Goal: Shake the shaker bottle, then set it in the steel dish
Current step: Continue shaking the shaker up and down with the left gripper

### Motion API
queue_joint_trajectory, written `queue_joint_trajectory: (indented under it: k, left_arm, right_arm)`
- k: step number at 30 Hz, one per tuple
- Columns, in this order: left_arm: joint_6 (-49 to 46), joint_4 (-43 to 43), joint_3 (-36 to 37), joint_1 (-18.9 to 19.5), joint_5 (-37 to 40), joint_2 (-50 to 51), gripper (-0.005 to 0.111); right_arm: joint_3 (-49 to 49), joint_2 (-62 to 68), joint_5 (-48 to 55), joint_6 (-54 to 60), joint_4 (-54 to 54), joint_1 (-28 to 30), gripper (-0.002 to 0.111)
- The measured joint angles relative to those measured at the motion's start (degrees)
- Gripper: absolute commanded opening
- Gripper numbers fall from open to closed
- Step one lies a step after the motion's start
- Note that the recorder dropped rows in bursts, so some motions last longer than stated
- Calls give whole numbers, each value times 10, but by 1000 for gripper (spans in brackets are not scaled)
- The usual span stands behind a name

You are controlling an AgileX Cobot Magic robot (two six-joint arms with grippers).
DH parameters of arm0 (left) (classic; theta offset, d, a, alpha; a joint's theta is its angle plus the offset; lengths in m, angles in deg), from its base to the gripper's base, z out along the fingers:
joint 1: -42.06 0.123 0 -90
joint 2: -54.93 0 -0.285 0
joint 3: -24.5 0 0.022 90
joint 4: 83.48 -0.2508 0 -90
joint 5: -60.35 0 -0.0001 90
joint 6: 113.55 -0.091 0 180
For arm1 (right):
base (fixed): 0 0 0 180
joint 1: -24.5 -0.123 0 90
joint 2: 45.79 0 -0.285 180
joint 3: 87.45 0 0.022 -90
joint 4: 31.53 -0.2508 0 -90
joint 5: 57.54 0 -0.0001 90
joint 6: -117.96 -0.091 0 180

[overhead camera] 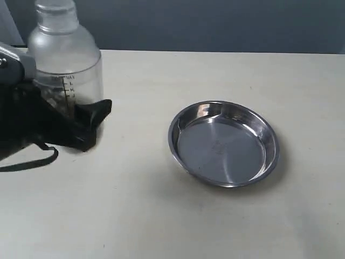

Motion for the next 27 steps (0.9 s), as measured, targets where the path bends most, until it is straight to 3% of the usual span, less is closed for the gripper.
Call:
queue_joint_trajectory:
  k: [2, 6, 9, 10, 12, 13, 16, 17, 20, 23, 24, 27]
  left_arm:
    - [19, 86, 4, 17, -16, 9, 0]
    - [13, -38, 7, 18, -28, 12, 0]
    - [22, 90, 7, 32, -50, 14, 0]
    - [22, 70, 7, 35, -51, 14, 0]
    - [47, -97, 6, 24, -36, 13, 0]
    - [62, -130, 4, 17, -35, 13, 0]
    - [91, -16, 4, 31, -47, 17, 0]
    - [93, -14, 4, 37, -48, 18, 0]
    - [105, -136, 1, 29, -43, 20, 0]
    - [116, -46, -1, 47, -42, 33, 0]
    - [129, -77, -1, 47, -36, 36, 0]
    - [214, -278, -1, 11, -38, 37, 0]
  right_arm:
    - [0, 0, 0, 0, -1, 0, -1]
    - [0, 0, 0, 0, -1, 0, -1]
    - [0, 0, 0, 0, -1, 0, -1]
    - [0, 0, 0, 0, -1, 0, -1]
    - [0, 0, 0, 0, -1, 0, -1]
    - [0, 0, 0, 0, -1, 0, -1]
    - [0, 0, 0, 0, -1, 0, -1]
    - [0, 0, 0, 0, -1, 0, -1]
    - [0, 0, 0, 0, -1, 0, -1]
    - [0, 0, 0, 0, -1, 0, -1]
    - [0, 0, 0, 0, -1, 0, -1]
    - [0, 0, 0, 0, -1, 0, -1]
